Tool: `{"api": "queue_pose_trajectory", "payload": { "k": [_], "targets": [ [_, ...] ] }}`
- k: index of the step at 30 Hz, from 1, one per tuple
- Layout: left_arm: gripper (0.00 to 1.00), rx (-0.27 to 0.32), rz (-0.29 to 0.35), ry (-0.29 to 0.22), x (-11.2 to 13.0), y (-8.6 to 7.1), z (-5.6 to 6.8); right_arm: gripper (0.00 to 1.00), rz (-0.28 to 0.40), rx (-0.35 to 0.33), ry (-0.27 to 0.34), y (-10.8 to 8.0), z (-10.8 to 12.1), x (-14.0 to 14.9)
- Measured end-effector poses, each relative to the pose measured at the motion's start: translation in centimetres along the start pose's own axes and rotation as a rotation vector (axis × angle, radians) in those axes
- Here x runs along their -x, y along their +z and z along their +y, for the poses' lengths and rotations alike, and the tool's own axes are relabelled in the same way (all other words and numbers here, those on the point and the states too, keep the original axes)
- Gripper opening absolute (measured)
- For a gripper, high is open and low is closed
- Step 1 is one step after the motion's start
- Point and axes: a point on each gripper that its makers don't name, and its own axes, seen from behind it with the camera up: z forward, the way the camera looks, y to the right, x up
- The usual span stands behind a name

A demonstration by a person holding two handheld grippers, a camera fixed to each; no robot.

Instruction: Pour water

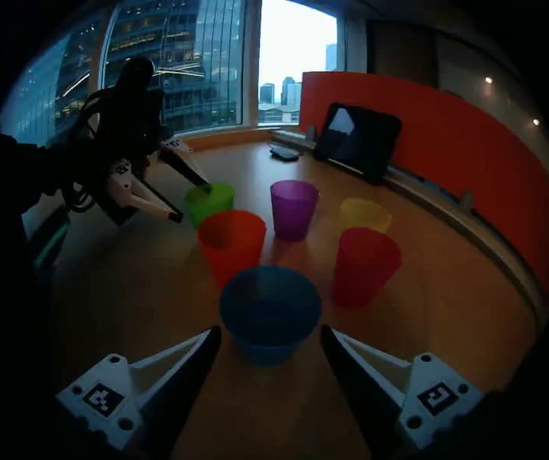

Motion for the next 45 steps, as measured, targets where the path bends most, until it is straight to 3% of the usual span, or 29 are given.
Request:
{"api": "queue_pose_trajectory", "payload": {
  "k": [8, 23, 26, 30, 45],
  "targets": [
    [1.0, 0.015, -0.005, 0.006, -0.6, 1.3, 0.0, 1.0, -0.001, -0.014, 0.001, 1.2, 0.1, -0.3],
    [1.0, 0.02, -0.02, 0.016, -0.9, 2.9, -0.1, 1.0, 0.001, -0.017, -0.001, 1.2, 0.5, -0.3],
    [0.99, 0.014, -0.026, 0.019, -1.0, 3.0, -0.2, 1.0, 0.002, -0.016, -0.002, 1.2, 0.4, -0.3],
    [0.88, 0.002, -0.028, 0.023, -1.1, 3.2, -0.4, 1.0, 0.003, -0.017, -0.001, 1.3, 0.4, -0.4],
    [0.88, 0.001, -0.01, 0.026, -1.8, 2.5, -0.4, 1.0, 0.008, -0.021, 0.004, 1.8, 0.2, -0.5]
  ]
}}
